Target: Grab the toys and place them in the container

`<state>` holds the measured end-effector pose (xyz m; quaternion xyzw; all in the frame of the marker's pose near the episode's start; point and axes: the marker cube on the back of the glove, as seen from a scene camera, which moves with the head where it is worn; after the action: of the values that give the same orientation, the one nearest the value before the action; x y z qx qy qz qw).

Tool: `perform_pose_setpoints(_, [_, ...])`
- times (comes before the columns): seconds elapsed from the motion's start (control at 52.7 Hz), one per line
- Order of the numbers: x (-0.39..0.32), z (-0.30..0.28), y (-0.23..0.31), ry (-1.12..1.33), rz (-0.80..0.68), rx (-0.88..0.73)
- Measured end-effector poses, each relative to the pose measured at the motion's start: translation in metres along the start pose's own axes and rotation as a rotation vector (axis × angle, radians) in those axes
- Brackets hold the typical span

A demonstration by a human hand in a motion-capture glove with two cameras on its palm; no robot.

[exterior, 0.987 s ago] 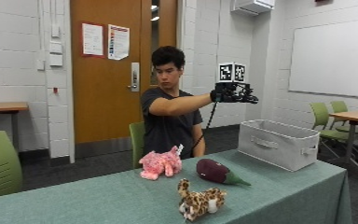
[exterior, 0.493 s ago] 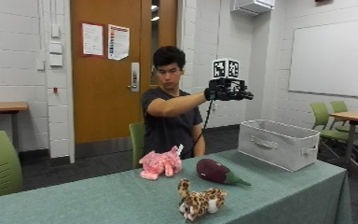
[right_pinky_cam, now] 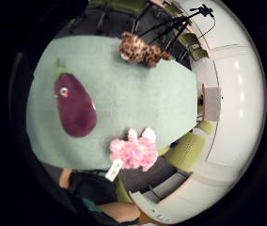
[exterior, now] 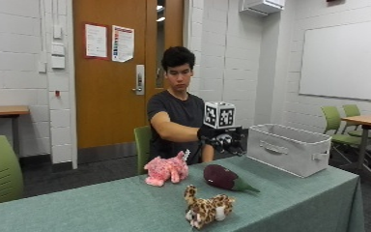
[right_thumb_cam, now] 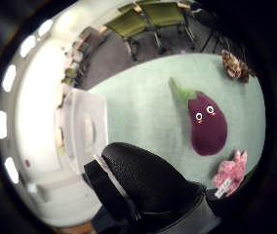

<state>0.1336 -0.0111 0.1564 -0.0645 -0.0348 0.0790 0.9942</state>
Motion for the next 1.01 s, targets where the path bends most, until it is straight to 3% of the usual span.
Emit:
perform_pose_setpoints(0.114, [0.009,0.064,-0.009,0.026,0.029,-0.1])
perform_pose_setpoints(0.285, [0.018,0.108,-0.009,0.018,0.056,-0.147])
perform_pose_setpoints(0.493, [0.033,0.114,-0.012,-0.132,0.102,-0.13])
perform_pose_setpoints(0.797, [0.022,0.101,-0.004,-0.06,0.067,0.065])
perform_pose_setpoints(1.006, [0.03,0.092,-0.01,-0.012,0.046,-0.057])
